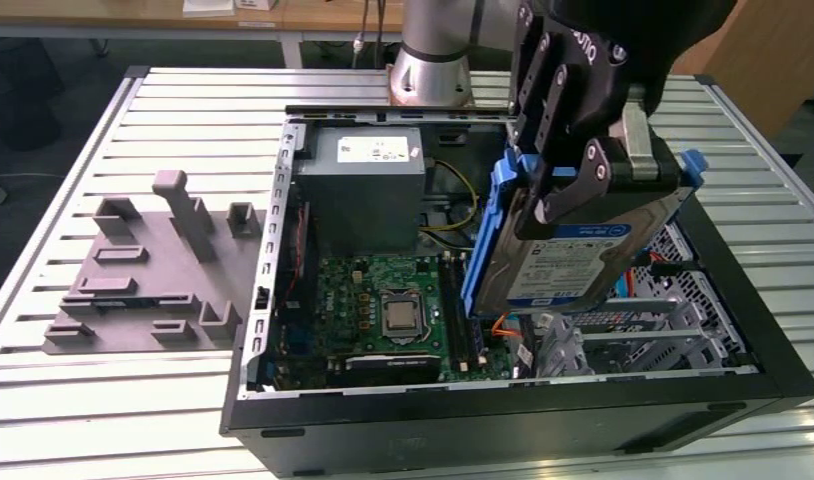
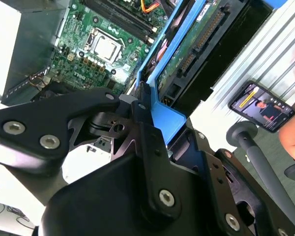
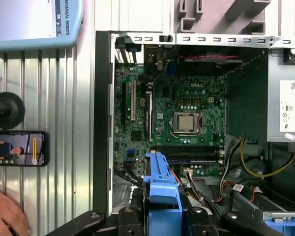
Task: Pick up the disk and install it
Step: 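Insert the disk into the insertion slot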
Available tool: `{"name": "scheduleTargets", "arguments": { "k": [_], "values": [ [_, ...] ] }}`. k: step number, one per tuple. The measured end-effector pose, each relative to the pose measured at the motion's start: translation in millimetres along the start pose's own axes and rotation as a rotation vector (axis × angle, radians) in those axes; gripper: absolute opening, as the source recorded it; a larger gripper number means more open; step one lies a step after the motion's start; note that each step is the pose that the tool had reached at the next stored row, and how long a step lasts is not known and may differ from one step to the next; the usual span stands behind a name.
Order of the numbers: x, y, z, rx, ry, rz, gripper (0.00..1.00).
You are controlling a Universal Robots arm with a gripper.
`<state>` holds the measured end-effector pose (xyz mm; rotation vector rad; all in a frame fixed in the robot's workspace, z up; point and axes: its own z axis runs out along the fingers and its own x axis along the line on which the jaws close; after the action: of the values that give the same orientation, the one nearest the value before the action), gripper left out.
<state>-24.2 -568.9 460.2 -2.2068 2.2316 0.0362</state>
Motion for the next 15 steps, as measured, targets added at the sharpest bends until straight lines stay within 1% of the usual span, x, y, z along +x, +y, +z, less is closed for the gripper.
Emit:
{"name": "scheduleTargets", "arguments": {
  "k": [6,8,13,15],
  "values": [
    [0.0,-16.4,1.6,0.0,0.0,0.0,0.36],
    [0.0,-18.0,1.7,0.0,0.0002,0.0,0.36],
    [-0.1,-18.2,1.8,0.0,0.0,0.0,0.36],
    [-0.1,-20.5,1.9,0.0001,-0.0001,0.0,0.36]
  ]
}}
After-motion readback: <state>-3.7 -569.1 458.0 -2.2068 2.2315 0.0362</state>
